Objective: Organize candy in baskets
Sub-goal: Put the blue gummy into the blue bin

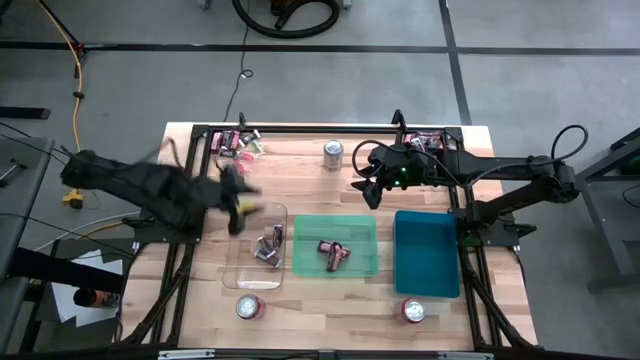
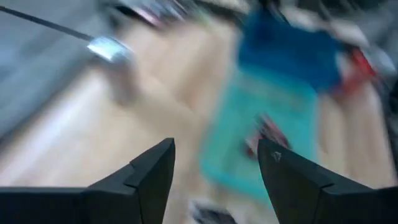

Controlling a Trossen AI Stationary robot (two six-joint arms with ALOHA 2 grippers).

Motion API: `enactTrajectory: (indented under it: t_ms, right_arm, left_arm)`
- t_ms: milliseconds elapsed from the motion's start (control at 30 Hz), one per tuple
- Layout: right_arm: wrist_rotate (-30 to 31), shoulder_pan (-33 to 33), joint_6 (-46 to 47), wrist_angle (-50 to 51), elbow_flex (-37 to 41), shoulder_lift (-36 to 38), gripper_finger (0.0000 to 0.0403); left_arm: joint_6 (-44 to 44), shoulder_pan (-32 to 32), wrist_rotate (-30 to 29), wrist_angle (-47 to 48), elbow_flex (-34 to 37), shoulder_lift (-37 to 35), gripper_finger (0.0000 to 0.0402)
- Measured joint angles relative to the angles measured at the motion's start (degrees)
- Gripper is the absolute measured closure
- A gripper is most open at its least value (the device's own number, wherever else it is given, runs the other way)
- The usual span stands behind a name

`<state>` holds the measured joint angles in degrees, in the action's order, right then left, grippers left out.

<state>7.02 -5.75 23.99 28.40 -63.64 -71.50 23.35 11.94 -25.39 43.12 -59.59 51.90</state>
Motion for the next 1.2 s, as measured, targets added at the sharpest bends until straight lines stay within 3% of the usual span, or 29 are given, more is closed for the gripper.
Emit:
enactTrajectory:
  t_ms: [200, 367, 467, 700, 933, 1067, 1200]
  right_arm:
    - [0.4, -0.7, 0.0, 0.0, 0.0, 0.0, 0.0181]
    - [0.4, -0.6, 0.0, 0.0, 0.0, 0.0, 0.0181]
    - [0.0, -0.6, 0.0, 0.0, 0.0, 0.0, 0.0181]
    - [-0.1, -0.6, 0.5, 0.0, 0.0, 0.0, 0.0181]
    - [-0.1, -0.6, 0.1, 0.0, 0.0, 0.0, 0.0181]
    - [-0.1, -0.6, 0.0, 0.0, 0.0, 0.0, 0.0181]
    - [-0.1, -0.6, 0.0, 0.0, 0.0, 0.0, 0.0181]
  left_arm:
    - [-1.4, -15.9, -6.0, 3.7, -10.2, 1.4, 0.0183]
    - [-2.0, -27.0, -5.6, 8.2, -10.3, 3.8, 0.0183]
    - [2.5, -32.1, -5.9, 15.0, -8.8, 7.0, 0.0183]
    - [19.4, -39.6, -2.3, 15.0, 7.1, 11.1, 0.0183]
    - [38.5, -43.3, 6.7, 1.8, 26.1, 11.5, 0.0183]
    - [45.3, -44.7, 7.3, -3.6, 31.9, 11.5, 0.0183]
    - [46.5, -46.2, 6.7, -7.6, 33.5, 11.6, 0.0183]
